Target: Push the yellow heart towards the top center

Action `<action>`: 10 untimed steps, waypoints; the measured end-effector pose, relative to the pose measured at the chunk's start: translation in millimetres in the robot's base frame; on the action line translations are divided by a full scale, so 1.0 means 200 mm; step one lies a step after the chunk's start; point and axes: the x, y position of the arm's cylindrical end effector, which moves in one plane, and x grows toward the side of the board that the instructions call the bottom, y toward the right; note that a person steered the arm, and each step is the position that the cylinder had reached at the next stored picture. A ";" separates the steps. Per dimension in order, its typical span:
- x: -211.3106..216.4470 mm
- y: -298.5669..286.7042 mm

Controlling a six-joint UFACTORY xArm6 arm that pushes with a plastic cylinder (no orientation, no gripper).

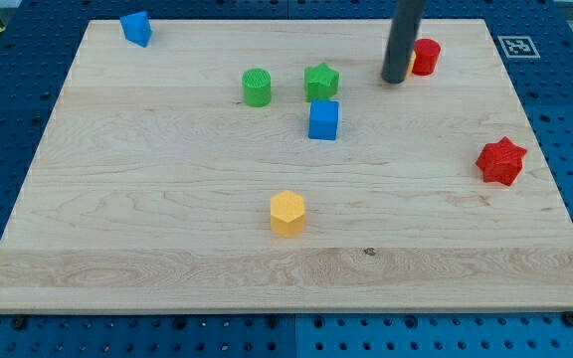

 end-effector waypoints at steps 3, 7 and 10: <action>0.03 0.42; -0.18 -0.23; -0.32 -0.51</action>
